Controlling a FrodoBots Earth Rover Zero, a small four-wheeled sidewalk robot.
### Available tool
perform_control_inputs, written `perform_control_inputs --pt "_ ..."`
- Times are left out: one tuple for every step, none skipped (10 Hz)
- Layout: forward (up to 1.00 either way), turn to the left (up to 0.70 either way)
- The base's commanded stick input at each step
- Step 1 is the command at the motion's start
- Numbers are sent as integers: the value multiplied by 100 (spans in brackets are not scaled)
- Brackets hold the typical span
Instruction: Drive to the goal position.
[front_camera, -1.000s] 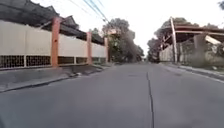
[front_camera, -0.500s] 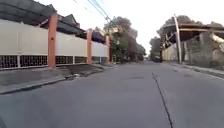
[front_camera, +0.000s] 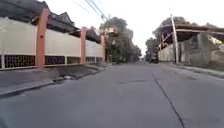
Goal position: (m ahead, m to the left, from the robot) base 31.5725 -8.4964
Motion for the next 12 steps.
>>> perform_control_inputs --pt "100 -35" --pt "100 -35" --pt "100 -35" --pt "100 -15" --pt "100 5" --pt "100 5" --pt "100 5" --pt "100 5" --pt "100 5" --pt "100 5" --pt "100 5" --pt "100 5"
